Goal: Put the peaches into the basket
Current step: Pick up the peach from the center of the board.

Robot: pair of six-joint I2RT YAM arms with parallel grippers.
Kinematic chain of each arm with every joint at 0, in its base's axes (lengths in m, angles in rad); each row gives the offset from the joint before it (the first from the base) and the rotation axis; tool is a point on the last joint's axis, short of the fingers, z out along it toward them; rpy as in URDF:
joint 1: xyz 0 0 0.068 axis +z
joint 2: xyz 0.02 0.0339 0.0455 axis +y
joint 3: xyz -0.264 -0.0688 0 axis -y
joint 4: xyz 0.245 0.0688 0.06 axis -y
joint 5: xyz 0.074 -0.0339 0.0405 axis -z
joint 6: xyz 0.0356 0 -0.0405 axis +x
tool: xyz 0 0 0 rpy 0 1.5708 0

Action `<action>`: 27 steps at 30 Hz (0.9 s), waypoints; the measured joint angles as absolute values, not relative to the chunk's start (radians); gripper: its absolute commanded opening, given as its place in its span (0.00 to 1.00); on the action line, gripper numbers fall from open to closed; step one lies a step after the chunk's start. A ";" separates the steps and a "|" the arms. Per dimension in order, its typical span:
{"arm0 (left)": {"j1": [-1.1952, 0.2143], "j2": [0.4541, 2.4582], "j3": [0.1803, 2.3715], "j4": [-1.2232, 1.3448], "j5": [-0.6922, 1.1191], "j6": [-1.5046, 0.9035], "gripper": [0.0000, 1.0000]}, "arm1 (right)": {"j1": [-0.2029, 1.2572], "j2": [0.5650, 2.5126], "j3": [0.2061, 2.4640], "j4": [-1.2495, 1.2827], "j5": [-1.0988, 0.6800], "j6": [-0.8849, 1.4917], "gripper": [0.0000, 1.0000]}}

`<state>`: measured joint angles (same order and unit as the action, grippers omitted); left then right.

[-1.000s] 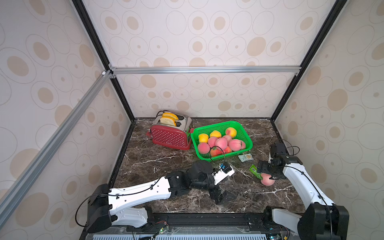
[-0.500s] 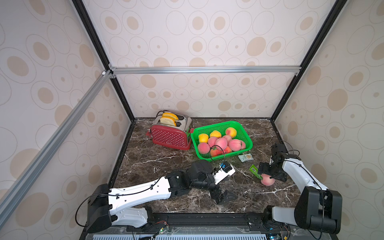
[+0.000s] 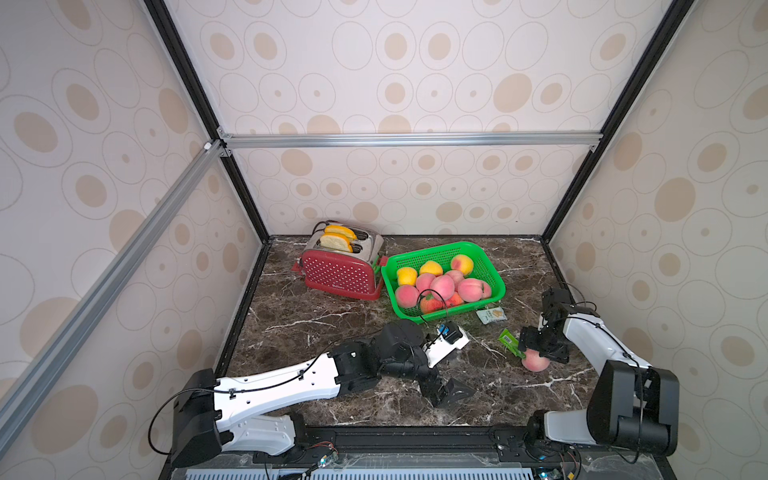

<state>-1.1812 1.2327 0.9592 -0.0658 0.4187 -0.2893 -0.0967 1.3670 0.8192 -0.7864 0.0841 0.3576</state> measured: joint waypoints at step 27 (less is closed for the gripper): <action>-1.153 1.239 0.948 -0.076 0.344 -0.306 0.99 | -0.088 1.211 0.938 -0.799 0.051 0.347 0.60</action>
<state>-1.1530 1.2392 0.9482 -0.0761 0.3439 -0.3061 -0.0883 1.2114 0.9379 -0.7994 0.0505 0.3473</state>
